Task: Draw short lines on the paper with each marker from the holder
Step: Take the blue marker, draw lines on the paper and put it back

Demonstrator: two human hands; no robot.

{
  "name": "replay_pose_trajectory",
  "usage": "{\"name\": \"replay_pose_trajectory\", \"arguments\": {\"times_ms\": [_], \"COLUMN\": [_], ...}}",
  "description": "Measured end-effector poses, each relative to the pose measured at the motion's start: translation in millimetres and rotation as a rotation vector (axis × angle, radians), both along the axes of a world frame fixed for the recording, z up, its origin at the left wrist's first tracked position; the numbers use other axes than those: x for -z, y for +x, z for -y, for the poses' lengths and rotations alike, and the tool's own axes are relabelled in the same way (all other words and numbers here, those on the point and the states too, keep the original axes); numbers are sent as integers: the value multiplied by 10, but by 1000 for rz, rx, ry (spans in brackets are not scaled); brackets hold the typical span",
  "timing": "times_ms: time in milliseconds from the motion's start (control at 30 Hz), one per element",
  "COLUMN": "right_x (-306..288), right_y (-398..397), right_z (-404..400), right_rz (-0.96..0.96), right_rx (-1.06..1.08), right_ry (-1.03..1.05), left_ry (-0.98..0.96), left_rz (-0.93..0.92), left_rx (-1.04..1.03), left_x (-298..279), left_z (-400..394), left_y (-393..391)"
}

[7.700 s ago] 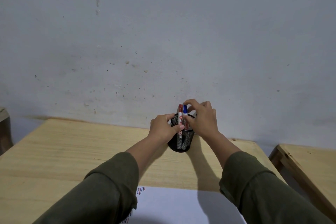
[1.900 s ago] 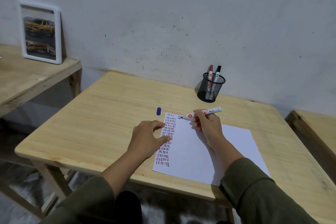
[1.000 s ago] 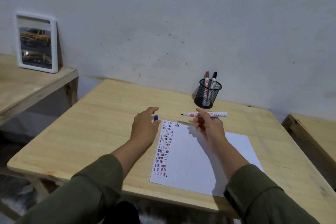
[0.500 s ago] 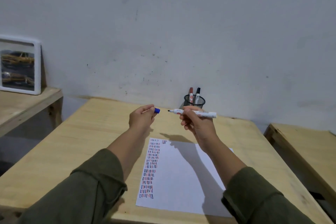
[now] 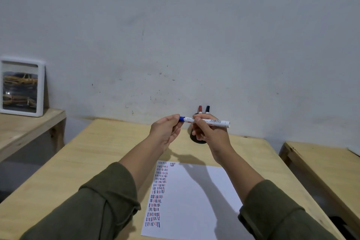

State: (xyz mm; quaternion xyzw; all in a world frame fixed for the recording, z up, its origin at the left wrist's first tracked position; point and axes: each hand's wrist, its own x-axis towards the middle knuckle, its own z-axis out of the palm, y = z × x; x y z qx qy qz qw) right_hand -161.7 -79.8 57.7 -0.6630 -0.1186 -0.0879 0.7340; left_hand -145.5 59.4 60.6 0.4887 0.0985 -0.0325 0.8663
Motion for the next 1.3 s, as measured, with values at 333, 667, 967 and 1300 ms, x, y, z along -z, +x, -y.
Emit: {"name": "replay_pose_trajectory", "arguments": {"times_ms": [333, 667, 967, 1300], "right_x": [-98, 155, -76, -212], "right_y": [-85, -92, -102, 563], "right_z": [25, 29, 356, 577], "right_rz": [78, -249, -269, -138], "right_rx": [35, -87, -500, 58], "right_ry": [-139, 396, 318, 50], "left_ry": [-104, -64, -30, 662], "left_rz": [-31, 12, 112, 199], "left_rx": [-34, -175, 27, 71], "left_x": [-136, 87, -89, 4], "left_z": [119, 325, 213, 320], "left_y": [-38, -69, 220, 776]}}
